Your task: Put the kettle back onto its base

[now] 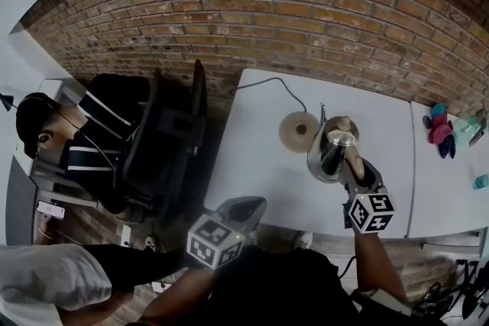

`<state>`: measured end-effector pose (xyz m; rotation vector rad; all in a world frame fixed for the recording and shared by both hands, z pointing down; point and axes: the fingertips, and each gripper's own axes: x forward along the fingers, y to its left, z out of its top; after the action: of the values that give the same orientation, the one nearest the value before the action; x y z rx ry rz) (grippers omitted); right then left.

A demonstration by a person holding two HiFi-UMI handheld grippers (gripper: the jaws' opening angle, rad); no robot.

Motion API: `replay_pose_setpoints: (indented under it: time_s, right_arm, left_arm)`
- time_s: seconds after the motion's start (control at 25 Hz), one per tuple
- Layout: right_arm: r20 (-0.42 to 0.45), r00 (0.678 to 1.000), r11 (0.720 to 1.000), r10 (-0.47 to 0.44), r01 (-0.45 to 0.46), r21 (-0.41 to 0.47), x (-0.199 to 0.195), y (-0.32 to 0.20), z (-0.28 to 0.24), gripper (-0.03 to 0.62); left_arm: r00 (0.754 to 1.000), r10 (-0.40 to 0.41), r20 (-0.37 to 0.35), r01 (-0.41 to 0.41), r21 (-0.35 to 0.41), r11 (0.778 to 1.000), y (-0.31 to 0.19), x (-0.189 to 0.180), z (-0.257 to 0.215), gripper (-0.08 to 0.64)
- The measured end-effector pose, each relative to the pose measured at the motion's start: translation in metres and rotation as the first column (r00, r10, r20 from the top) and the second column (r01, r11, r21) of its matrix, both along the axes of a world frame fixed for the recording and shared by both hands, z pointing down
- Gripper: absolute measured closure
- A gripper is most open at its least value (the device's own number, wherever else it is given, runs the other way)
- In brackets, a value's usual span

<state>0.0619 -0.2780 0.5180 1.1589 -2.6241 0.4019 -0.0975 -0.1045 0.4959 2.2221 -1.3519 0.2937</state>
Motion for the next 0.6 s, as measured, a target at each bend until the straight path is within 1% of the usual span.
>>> replay_pose_setpoints:
  time_s: [0.32,0.6]
  right_arm:
    - [0.001,0.999,0.999,-0.041,0.041,0.013,-0.034,-0.015,0.001,0.428]
    - [0.028,0.997,0.997,-0.067,0.066,0.039,-0.068,-0.041,-0.004,0.430]
  left_arm:
    - [1.000,-0.018,-0.015,0.018,-0.012,1.000,-0.009,-0.014,0.002,0.560]
    - [0.999,-0.036,-0.021,0.036,-0.027,0.999,-0.018,-0.025,0.010,0.560]
